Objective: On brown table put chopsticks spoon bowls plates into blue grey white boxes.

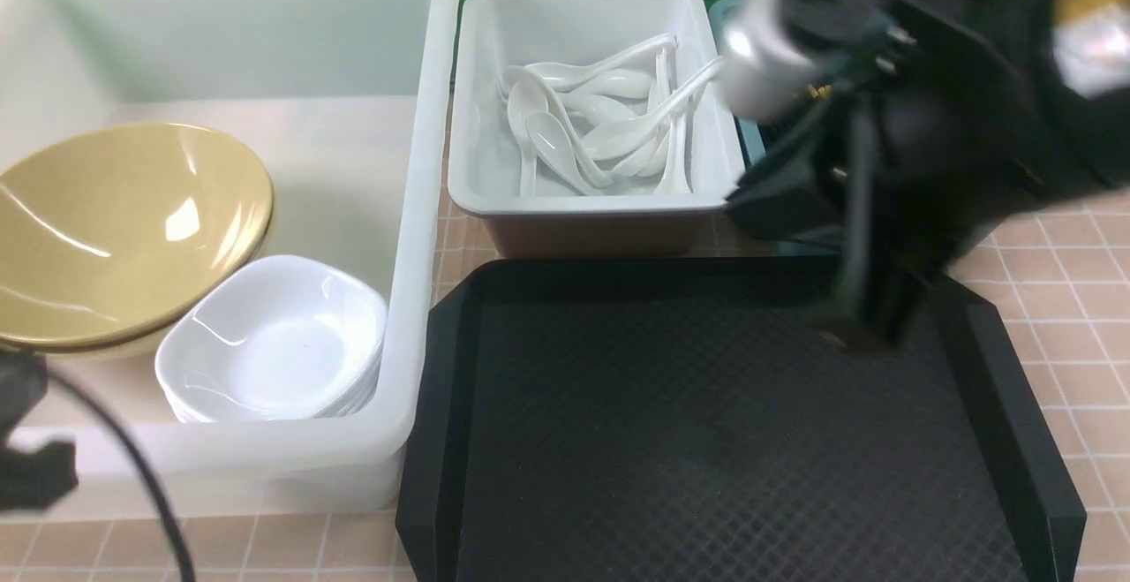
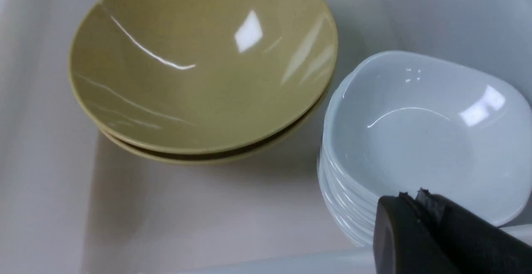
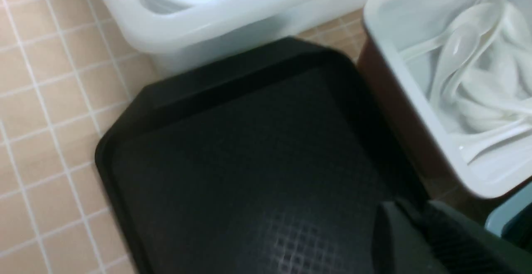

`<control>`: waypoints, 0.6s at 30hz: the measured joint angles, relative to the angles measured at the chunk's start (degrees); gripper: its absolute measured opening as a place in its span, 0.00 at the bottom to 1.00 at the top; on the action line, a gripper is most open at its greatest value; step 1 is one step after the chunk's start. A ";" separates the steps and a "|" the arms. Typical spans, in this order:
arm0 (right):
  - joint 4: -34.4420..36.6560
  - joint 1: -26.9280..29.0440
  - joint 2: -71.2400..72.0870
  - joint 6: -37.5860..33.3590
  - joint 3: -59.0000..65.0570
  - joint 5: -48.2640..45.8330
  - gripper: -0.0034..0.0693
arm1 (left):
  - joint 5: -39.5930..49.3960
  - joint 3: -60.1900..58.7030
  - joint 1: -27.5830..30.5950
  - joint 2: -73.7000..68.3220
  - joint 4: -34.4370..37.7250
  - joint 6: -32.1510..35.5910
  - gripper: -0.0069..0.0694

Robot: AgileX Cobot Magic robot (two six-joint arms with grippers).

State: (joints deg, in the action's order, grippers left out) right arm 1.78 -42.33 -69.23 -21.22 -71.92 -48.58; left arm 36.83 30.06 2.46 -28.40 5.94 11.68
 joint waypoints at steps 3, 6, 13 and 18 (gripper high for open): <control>1.25 0.00 6.76 0.36 7.60 8.11 0.22 | -2.86 -4.29 0.00 5.88 0.00 0.00 0.08; 3.24 0.00 13.92 0.40 14.00 16.08 0.22 | -5.23 -7.13 0.00 10.35 0.00 0.00 0.08; 3.98 0.00 23.97 0.42 21.73 25.30 0.23 | -5.71 -9.94 0.00 13.74 0.18 0.01 0.08; 4.15 0.00 26.10 0.42 21.92 25.31 0.23 | -4.83 -10.96 0.00 13.86 0.25 -0.27 0.08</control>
State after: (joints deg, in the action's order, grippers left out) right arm 5.92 -42.33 -43.12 -20.80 -50.01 -23.27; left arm 32.00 19.10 2.46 -14.54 6.19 11.41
